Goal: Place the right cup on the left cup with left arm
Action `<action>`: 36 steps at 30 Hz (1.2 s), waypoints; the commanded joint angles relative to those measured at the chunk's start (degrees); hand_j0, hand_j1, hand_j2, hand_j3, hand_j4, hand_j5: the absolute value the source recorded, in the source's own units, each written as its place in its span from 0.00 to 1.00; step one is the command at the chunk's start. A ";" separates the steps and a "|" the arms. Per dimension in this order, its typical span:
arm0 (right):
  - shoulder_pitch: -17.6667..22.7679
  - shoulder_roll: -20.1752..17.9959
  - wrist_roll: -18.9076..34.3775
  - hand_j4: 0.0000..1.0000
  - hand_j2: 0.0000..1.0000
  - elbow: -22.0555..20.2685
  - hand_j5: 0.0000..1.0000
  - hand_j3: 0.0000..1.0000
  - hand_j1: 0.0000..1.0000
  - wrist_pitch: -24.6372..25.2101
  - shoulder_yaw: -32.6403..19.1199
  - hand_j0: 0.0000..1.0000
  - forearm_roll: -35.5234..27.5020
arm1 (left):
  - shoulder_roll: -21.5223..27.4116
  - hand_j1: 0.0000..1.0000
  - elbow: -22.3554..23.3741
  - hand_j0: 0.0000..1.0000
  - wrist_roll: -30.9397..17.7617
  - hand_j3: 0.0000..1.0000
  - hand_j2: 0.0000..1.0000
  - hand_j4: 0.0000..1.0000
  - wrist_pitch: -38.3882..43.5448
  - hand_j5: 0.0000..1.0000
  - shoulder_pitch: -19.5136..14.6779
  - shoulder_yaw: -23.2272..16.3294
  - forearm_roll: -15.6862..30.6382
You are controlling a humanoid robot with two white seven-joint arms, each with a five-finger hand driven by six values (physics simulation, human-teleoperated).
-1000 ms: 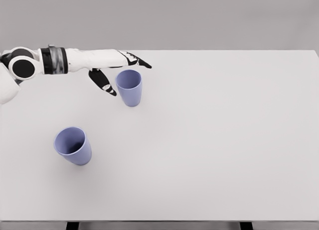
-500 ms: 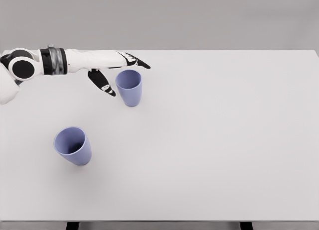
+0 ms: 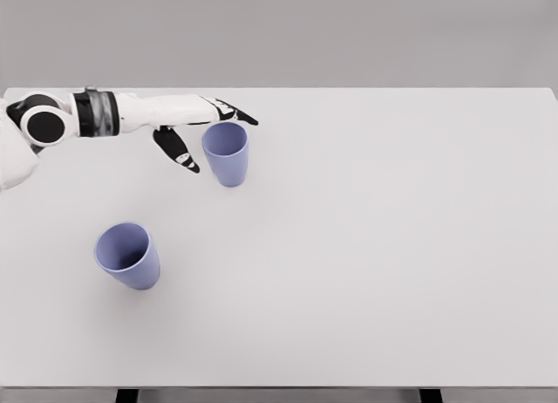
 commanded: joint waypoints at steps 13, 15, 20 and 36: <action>0.00 0.00 0.01 1.00 1.00 0.01 1.00 1.00 1.00 0.00 0.00 1.00 0.01 | -3.51 1.00 2.80 1.00 0.02 1.00 1.00 1.00 0.12 1.00 0.09 0.36 -3.00; 0.00 0.00 0.01 1.00 1.00 0.01 1.00 1.00 1.00 0.00 0.00 1.00 0.01 | -3.60 0.96 2.98 0.96 0.02 0.96 0.96 0.96 0.12 0.96 0.09 0.19 -2.92; 0.00 0.00 0.01 1.00 1.00 0.01 1.00 1.00 1.00 0.00 0.00 1.00 0.01 | -3.43 0.83 3.33 0.83 0.02 0.83 0.83 0.83 0.12 0.83 0.70 0.10 -3.00; 0.00 0.00 0.01 1.00 1.00 0.01 1.00 1.00 1.00 0.00 0.00 1.00 0.01 | 1.76 0.62 -2.64 0.62 -0.50 0.62 0.62 0.62 0.12 0.62 0.26 1.07 -2.04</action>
